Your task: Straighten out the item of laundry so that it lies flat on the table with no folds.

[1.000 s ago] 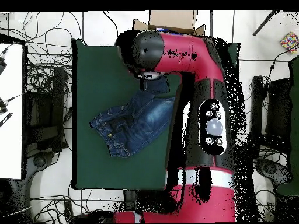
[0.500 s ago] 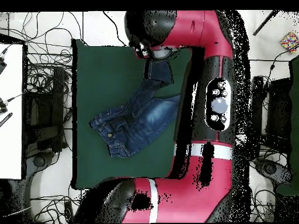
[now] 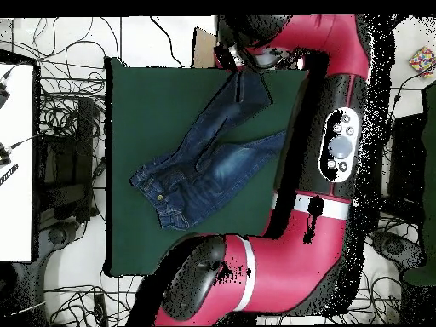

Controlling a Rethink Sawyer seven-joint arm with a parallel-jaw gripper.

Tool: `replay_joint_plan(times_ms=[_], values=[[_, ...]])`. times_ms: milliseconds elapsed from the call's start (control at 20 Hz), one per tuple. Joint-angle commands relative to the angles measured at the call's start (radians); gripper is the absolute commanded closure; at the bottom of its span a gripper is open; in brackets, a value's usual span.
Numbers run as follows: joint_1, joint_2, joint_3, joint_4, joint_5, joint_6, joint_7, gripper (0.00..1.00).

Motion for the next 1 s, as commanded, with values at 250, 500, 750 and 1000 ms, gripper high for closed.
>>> replay_joint_plan(times_ms=[250,500,750,1000], values=[[-0.073,0.029,0.449,-0.203,-0.381,0.224,-0.356,1.0],[-0.129,0.021,0.719,-0.206,-0.623,0.264,-0.369,1.0],[-0.151,0.069,0.934,-0.205,-0.801,0.219,-0.293,1.0],[-0.169,0.123,1.299,-0.25,-1.162,0.219,-0.286,1.0]])
